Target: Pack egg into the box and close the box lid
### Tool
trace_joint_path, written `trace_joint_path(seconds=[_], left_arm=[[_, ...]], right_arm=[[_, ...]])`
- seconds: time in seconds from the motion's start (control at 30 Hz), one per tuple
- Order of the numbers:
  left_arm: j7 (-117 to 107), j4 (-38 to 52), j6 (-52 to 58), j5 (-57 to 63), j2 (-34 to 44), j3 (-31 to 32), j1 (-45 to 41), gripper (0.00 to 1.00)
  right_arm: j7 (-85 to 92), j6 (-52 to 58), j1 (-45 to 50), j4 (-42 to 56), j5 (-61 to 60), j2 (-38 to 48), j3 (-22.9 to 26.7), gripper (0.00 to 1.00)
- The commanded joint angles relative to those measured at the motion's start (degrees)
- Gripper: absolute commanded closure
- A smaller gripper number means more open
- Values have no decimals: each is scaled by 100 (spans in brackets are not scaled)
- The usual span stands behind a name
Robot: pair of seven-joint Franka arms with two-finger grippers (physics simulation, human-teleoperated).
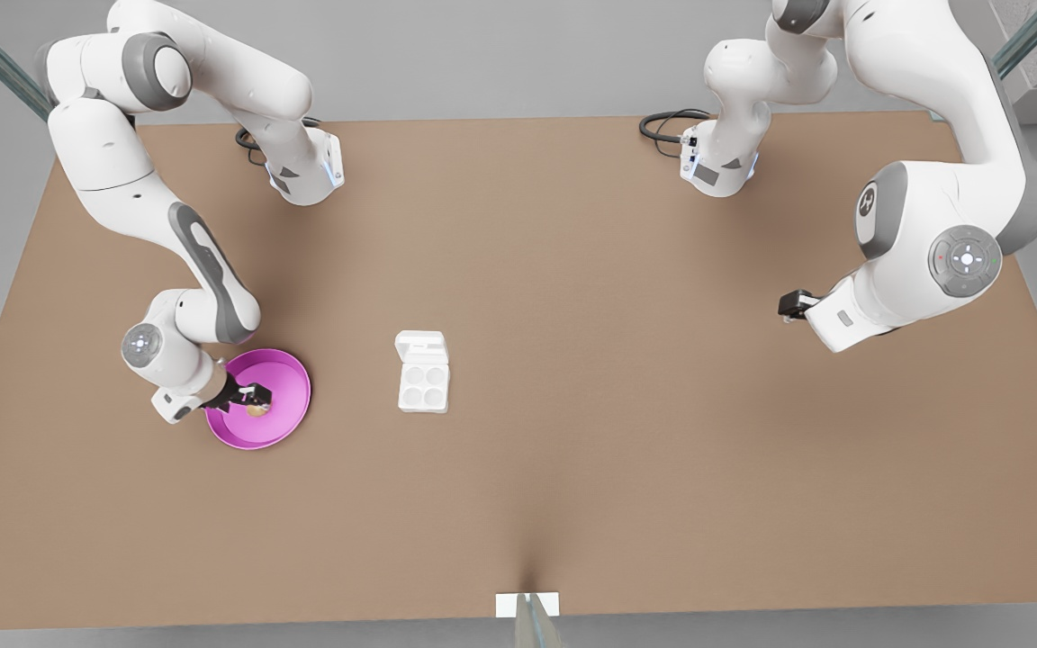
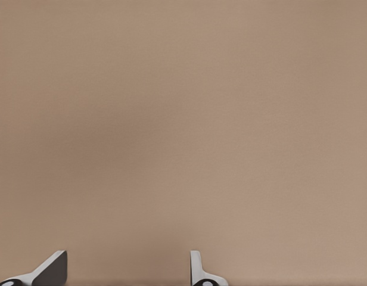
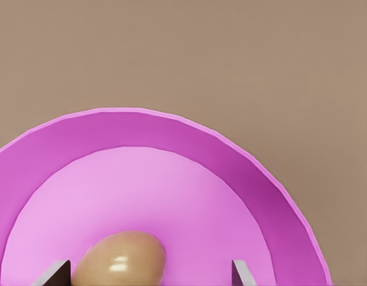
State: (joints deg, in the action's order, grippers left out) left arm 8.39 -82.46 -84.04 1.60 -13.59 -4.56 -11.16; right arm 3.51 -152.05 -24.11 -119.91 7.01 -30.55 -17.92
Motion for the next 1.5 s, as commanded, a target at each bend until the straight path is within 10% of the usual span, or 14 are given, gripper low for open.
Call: trace_joint_path(seconds=[0.0, 0.57, 0.9, 1.47], left_arm=[[4, 1, 2, -1, 5, -1, 0, 0], [-4, -34, -16, 7, -21, -10, -105, 0], [-13, -34, -16, 7, -30, -10, -105, 0], [-31, -34, -7, 7, -30, -10, -114, 0]], right_arm=[[70, 9, 2, 3, -7, 5, -1, 6], [-17, 27, 143, 47, -7, -136, -1, 9], [-9, 35, 134, 47, -7, -136, -1, 44], [-510, 1626, 1189, 1752, -69, -92, -124, 38]])
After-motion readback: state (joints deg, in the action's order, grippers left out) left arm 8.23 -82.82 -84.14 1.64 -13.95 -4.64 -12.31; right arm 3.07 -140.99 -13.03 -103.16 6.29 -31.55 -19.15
